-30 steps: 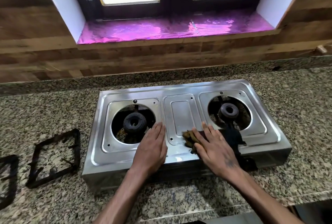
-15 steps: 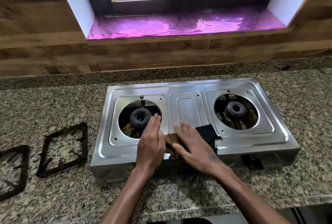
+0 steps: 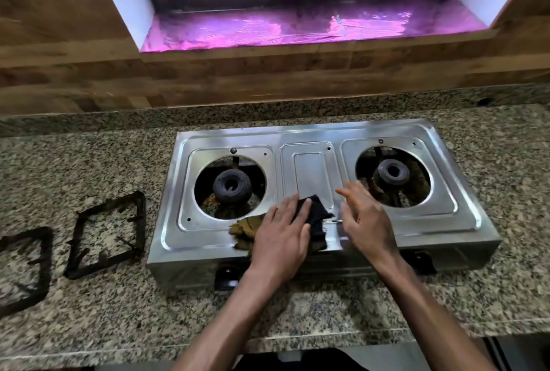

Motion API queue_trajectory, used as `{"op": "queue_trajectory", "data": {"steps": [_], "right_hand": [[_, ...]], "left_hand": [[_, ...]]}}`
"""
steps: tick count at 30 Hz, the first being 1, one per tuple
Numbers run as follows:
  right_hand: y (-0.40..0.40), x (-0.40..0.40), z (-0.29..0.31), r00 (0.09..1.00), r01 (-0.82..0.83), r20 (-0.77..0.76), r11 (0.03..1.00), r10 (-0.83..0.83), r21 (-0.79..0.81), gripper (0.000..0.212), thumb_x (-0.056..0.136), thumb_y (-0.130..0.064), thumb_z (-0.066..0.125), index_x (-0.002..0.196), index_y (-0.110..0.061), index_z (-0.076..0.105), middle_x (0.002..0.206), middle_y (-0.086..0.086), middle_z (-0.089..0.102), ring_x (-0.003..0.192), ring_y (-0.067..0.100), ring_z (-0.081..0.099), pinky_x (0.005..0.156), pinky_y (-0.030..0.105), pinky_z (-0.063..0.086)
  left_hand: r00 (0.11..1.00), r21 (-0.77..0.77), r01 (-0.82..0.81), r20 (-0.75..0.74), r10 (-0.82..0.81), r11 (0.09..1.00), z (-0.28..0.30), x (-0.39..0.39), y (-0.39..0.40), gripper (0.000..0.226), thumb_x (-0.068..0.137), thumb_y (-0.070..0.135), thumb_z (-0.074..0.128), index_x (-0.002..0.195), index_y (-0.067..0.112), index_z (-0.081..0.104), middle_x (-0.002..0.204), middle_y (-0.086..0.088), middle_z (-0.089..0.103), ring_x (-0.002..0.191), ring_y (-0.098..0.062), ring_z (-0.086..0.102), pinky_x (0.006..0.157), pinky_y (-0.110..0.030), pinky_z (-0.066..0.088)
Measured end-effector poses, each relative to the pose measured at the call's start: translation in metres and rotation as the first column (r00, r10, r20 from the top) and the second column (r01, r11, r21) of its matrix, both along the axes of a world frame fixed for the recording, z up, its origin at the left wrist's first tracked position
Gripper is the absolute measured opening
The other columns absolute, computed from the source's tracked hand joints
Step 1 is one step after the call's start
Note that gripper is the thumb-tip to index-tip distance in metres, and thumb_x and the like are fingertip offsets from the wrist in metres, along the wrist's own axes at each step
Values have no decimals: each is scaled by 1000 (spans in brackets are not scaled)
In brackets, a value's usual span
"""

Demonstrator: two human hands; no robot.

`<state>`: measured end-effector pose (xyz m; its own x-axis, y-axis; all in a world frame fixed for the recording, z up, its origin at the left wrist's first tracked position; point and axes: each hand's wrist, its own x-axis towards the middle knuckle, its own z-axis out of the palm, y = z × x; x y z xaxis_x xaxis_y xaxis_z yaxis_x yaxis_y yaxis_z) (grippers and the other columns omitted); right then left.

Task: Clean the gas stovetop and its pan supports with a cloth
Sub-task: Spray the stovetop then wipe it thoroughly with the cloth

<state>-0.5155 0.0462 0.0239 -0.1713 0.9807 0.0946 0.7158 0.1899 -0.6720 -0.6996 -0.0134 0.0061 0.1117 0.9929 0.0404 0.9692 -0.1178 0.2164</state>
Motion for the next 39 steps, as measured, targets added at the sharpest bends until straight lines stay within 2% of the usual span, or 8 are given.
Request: {"op": "queue_trajectory", "data": {"steps": [5,11,15,18,22,31,37,39], "right_hand": [[-1,-40,-8,975,-199,94,980,199,-15,33,99,-16,55,131,-16,62,151,7,48,149,23,29,117,33,27],[0,-43,-10,974,-213,60,976,216,-51,33,103,-29,47,133,-22,60,156,6,40,153,18,15,120,40,28],[-1,-43,-7,980,-193,39,979,196,-61,35,106,-30,41,132,-18,61,157,5,38,153,14,10,119,34,23],[-3,-45,-7,980,-188,54,981,191,-56,36,106,-33,40,132,-20,60,158,4,35,154,14,7,117,36,26],[-3,-45,-8,979,-188,73,980,192,-62,36,105,-34,39,134,-23,58,159,4,34,154,15,8,117,38,27],[-4,-48,-6,980,-172,97,984,175,-42,33,105,-31,42,132,-24,59,157,4,39,153,17,15,113,34,27],[-4,-49,-8,980,-162,110,986,164,-27,32,105,-32,40,128,-25,60,155,4,40,152,16,18,111,29,25],[-3,-49,-7,981,-159,104,987,161,-24,32,105,-34,38,126,-26,60,156,4,40,152,16,18,112,29,24]], "left_hand": [[980,-37,-191,-69,188,981,1,-70,-28,60,100,42,13,156,21,20,163,-2,17,150,-15,13,120,-36,11],[972,-80,-229,-65,225,970,-1,-120,-48,59,100,46,3,155,26,-4,163,5,-11,148,-6,-15,124,-35,1],[916,-96,-401,-63,396,911,-2,-158,-34,63,98,46,2,154,20,-10,162,-1,-14,149,-13,-15,123,-35,-5],[903,-77,-427,-82,421,901,-3,-169,-15,61,102,42,9,155,16,-6,163,-4,-10,150,-15,-11,123,-36,-5],[906,-51,-420,-80,415,906,0,-180,19,59,105,35,21,157,15,-1,164,-6,-4,151,-17,-4,123,-37,-2],[920,-69,-390,-68,386,918,9,-209,92,58,105,36,20,157,14,5,165,-4,3,151,-16,0,122,-35,-2],[959,-121,-279,21,283,953,8,-214,64,62,106,37,23,156,15,-6,162,0,-11,149,-11,-11,122,-32,-5],[960,-86,-257,89,264,963,13,-217,56,61,105,32,30,157,16,0,163,-1,-8,149,-11,-11,123,-33,-3]]}}
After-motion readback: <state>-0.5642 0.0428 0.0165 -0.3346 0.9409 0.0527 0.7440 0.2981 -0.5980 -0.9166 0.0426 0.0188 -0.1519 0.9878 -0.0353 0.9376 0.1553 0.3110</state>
